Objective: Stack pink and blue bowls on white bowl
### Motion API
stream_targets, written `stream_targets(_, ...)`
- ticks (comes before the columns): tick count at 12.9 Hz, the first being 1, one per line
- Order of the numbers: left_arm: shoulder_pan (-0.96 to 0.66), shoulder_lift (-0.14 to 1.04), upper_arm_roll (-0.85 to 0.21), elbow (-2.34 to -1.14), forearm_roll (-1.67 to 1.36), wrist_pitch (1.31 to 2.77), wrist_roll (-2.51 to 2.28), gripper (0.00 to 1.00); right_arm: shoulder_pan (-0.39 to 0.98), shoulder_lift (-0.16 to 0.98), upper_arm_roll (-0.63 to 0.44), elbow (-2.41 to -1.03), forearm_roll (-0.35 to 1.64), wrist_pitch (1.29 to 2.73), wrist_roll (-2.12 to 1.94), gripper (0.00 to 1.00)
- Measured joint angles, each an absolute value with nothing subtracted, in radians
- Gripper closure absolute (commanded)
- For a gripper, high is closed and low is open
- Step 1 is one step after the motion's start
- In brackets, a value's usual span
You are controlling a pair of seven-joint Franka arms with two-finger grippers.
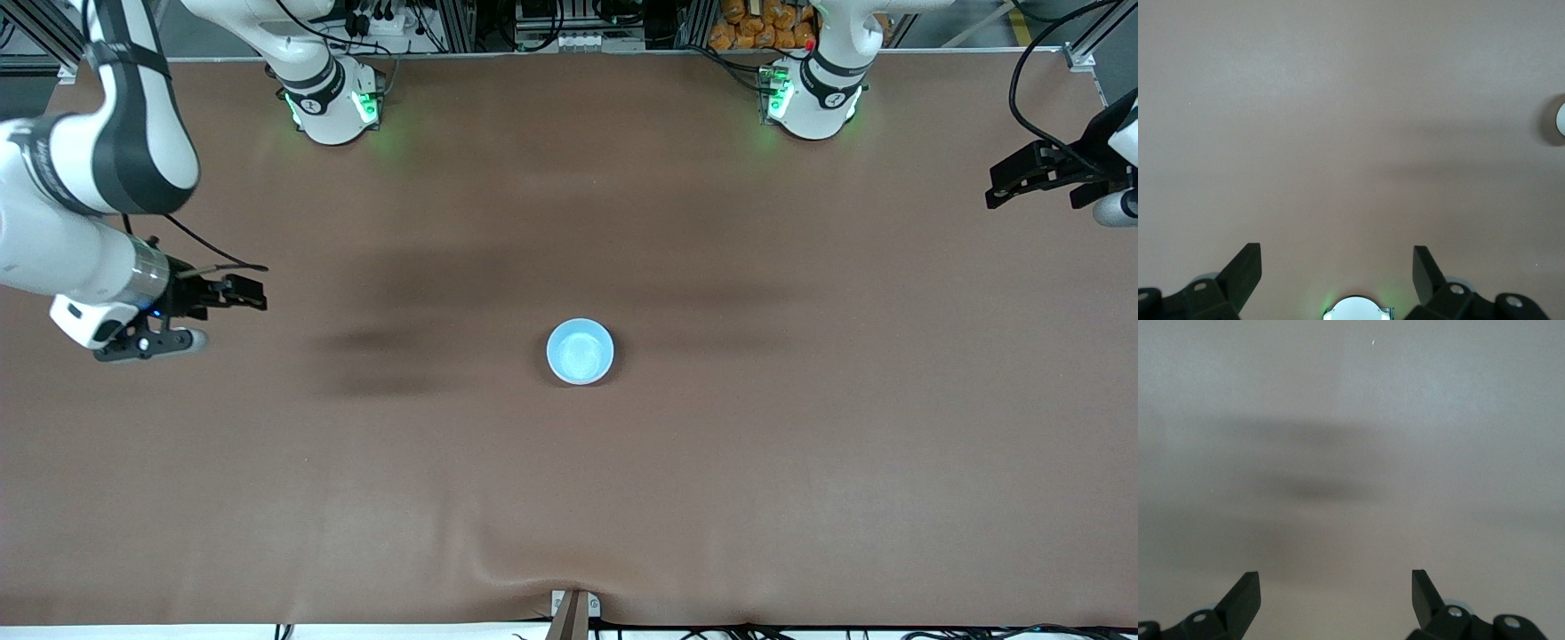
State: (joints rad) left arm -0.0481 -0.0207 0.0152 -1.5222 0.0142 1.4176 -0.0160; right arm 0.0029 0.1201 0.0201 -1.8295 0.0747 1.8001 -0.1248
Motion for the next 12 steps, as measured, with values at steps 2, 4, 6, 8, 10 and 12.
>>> stream_targets(2, -0.049, -0.02, 0.015, -1.522, 0.014, 1.418, -0.016, 0.0, 0.003, 0.079, 0.022, -1.816, 0.074, 1.74, -0.115, 0.0)
stream_targets(4, -0.049, -0.02, 0.015, -1.522, 0.012, 1.418, -0.016, 0.0, 0.003, 0.055, 0.023, -1.767, 0.074, 1.65, -0.076, 0.0)
stream_targets(6, -0.049, -0.02, 0.015, -1.522, 0.004, 1.418, -0.016, 0.0, 0.0, 0.047, 0.02, -1.71, 0.072, 1.581, -0.06, 0.0)
stream_targets(8, -0.049, -0.02, 0.015, -1.522, 0.003, 1.418, -0.016, 0.0, -0.015, 0.042, 0.013, -1.653, 0.071, 1.539, -0.054, 0.0)
stream_targets(10, -0.049, -0.02, 0.015, -1.522, 0.002, 1.418, -0.016, 0.0, -0.025, 0.031, 0.008, -1.618, 0.071, 1.497, -0.028, 0.0)
stream_targets(12, -0.049, -0.02, 0.015, -1.522, 0.002, 1.418, -0.016, 0.0, -0.025, 0.011, 0.015, -1.604, 0.071, 1.466, 0.023, 0.0)
